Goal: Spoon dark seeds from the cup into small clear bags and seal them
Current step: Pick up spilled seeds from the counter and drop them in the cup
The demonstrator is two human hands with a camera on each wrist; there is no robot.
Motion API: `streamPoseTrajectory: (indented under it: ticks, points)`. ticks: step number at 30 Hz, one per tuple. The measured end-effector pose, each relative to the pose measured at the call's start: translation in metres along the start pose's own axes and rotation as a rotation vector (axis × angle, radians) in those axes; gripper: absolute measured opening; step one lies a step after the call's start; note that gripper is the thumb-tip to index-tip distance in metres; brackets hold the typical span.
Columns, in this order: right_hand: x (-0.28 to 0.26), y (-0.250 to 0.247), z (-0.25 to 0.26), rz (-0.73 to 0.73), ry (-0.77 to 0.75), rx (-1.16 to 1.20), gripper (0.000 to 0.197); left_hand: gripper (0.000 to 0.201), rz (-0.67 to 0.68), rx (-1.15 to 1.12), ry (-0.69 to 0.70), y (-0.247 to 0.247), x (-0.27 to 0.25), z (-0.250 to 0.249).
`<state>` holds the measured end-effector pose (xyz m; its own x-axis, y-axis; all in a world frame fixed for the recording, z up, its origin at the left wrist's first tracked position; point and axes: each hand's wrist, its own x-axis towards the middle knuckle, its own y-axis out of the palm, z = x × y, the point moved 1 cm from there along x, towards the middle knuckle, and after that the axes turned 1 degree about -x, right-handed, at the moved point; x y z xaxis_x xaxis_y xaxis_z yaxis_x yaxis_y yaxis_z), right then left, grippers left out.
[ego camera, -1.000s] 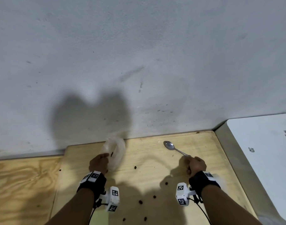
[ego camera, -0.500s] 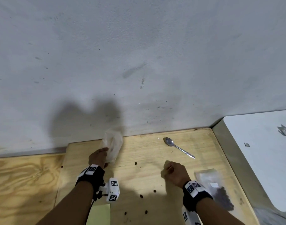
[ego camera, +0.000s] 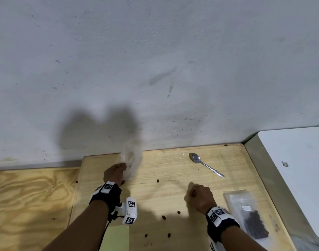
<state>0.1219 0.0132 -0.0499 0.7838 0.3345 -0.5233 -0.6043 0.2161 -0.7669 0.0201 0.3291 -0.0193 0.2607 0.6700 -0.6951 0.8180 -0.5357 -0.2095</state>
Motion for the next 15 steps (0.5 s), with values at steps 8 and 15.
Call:
streamPoseTrajectory:
  ticks: [8, 15]
  points:
    - [-0.002, 0.008, 0.009, -0.056, -0.029, -0.157, 0.020, 0.015, 0.029, 0.081, 0.102, -0.001, -0.003, 0.002]
    - [-0.004, 0.002, 0.021, -0.018, 0.035, 0.297, 0.011, 0.018, 0.047, 0.033, 0.085, -0.008, 0.003, 0.004]
